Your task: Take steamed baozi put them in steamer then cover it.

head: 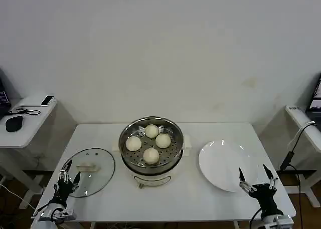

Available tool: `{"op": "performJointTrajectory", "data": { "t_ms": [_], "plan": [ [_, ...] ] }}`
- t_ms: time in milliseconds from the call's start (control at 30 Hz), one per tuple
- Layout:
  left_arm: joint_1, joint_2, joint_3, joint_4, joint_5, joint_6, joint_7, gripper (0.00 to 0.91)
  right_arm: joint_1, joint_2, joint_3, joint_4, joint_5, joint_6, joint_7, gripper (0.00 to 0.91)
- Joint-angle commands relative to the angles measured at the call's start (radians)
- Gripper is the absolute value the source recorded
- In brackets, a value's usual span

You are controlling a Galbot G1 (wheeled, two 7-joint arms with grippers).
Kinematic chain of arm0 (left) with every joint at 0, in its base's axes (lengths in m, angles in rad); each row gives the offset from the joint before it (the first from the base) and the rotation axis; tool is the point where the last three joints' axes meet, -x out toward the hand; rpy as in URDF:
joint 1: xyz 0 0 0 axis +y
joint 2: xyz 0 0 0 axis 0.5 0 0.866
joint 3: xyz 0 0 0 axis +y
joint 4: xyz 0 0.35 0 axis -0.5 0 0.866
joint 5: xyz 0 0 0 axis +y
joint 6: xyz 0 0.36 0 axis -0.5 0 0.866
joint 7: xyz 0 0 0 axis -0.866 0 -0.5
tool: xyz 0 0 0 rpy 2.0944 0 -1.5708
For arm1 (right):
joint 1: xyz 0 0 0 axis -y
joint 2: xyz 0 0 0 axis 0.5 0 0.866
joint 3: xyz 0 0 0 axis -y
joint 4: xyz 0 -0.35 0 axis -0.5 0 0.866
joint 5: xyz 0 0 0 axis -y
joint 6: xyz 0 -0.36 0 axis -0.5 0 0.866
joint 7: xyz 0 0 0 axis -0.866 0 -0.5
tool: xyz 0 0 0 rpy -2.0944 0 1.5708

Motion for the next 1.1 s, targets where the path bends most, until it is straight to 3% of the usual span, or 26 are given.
{"op": "performJointTrajectory", "data": {
  "t_ms": [33, 900, 933, 967, 1000, 1033, 1100],
  "plan": [
    [-0.062, 0.016, 0.052, 0.041, 0.024, 0.001, -0.003, 0.907, -0.033, 0.025, 0.018, 0.013, -0.004, 0.007, 0.001, 0.907],
    [-0.258, 0.041, 0.166, 0.224, 0.025, 0.018, 0.002, 0.907, -0.059, 0.056, 0.016, 0.013, -0.027, 0.018, 0.0, 0.907],
    [-0.26, 0.041, 0.166, 0.226, 0.026, 0.018, 0.003, 0.796, -0.058, 0.057, 0.016, 0.014, -0.027, 0.016, 0.0, 0.907],
    [-0.263, 0.041, 0.168, 0.227, 0.026, 0.018, 0.003, 0.564, -0.058, 0.058, 0.014, 0.015, -0.027, 0.015, 0.001, 0.907],
    [-0.264, 0.042, 0.169, 0.228, 0.025, 0.017, 0.004, 0.413, -0.058, 0.059, 0.013, 0.015, -0.027, 0.015, 0.001, 0.907],
    [-0.265, 0.042, 0.169, 0.228, 0.025, 0.018, 0.004, 0.04, -0.057, 0.06, 0.012, 0.014, -0.028, 0.015, 0.001, 0.907],
    [-0.267, 0.042, 0.171, 0.23, 0.025, 0.016, 0.003, 0.0, -0.055, 0.063, 0.008, 0.013, -0.028, 0.014, 0.001, 0.907]
  ]
}}
